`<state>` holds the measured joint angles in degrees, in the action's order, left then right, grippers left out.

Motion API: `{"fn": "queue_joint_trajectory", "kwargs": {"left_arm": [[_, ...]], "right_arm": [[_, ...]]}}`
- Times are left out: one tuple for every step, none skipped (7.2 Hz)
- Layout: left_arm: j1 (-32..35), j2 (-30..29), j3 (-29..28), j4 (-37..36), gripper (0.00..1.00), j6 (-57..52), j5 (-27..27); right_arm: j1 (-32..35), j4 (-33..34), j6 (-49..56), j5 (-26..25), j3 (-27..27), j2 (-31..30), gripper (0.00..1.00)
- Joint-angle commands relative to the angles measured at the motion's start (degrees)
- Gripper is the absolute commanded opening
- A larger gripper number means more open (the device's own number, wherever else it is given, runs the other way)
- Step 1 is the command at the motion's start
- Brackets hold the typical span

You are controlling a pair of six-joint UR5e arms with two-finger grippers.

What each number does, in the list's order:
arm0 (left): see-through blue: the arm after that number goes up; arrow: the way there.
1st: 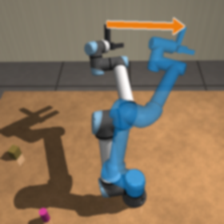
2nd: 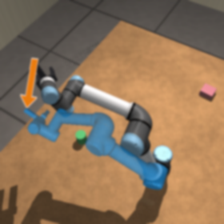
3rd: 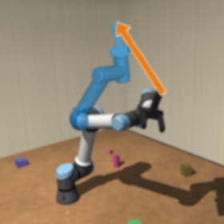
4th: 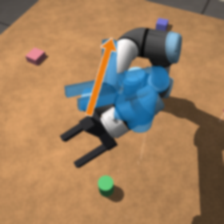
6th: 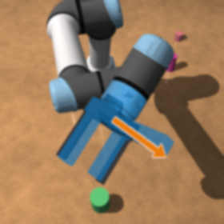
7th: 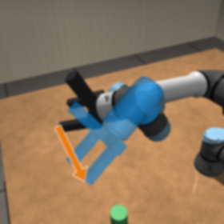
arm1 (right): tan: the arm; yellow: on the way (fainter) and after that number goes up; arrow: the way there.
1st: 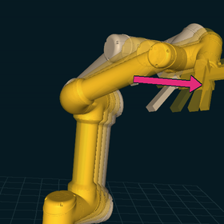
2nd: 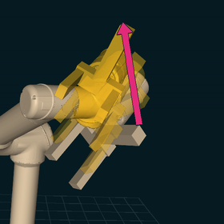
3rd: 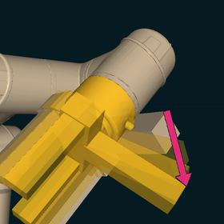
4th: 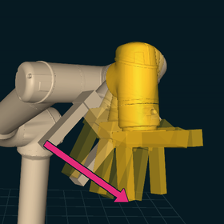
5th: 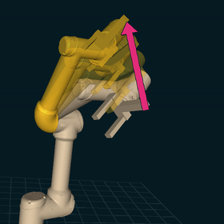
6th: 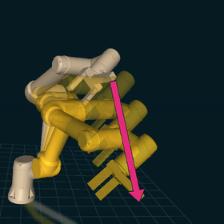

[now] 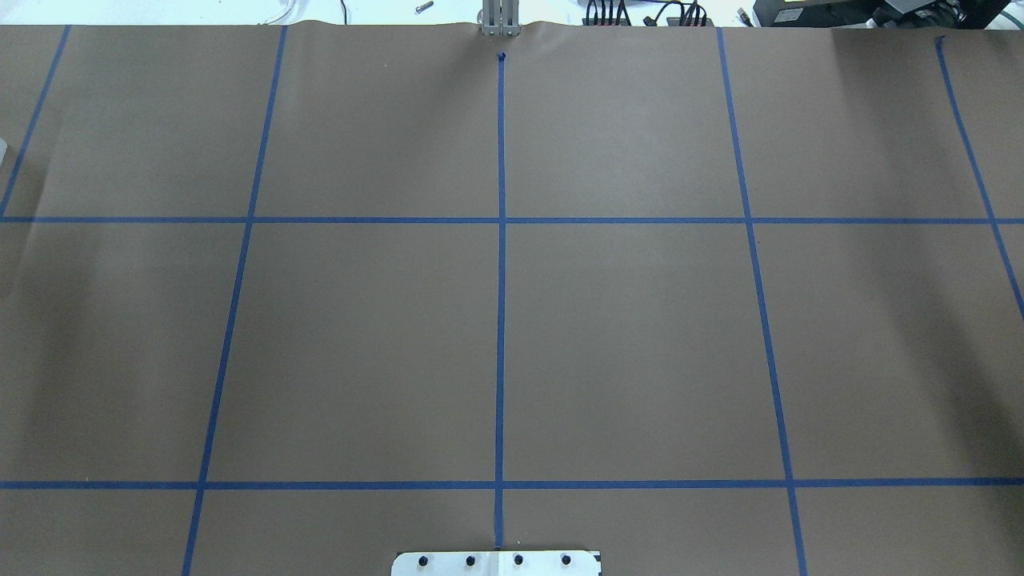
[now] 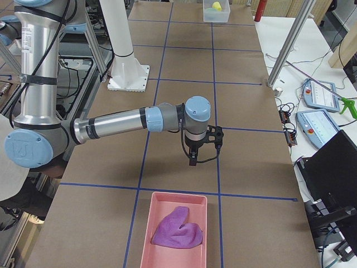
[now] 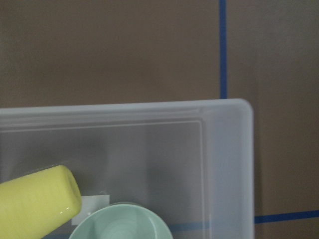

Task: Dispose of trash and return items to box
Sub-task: 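Release the green bowl in the clear bin and lift the left gripper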

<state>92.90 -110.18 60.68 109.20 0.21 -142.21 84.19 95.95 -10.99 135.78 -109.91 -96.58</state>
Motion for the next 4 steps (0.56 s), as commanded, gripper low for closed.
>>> {"fn": "queue_joint_trajectory", "kwargs": {"left_arm": [[-3.1,6.1,19.2,-10.3,0.98,0.4,6.2],[-3.8,10.2,28.3,-17.6,0.98,-0.1,8.2],[-3.8,14.4,33.8,-20.7,0.98,-1.4,8.3],[-3.8,18.0,36.3,-20.9,0.98,-3.2,8.3]], "right_arm": [[0.1,0.0,0.5,-1.3,-0.9,-1.5,1.0],[0.1,0.0,0.5,-1.9,-0.8,-1.9,1.0],[0.1,0.1,0.5,-2.5,-0.7,-2.2,1.0],[0.1,0.0,0.6,-3.6,-0.7,-2.6,1.0]]}}
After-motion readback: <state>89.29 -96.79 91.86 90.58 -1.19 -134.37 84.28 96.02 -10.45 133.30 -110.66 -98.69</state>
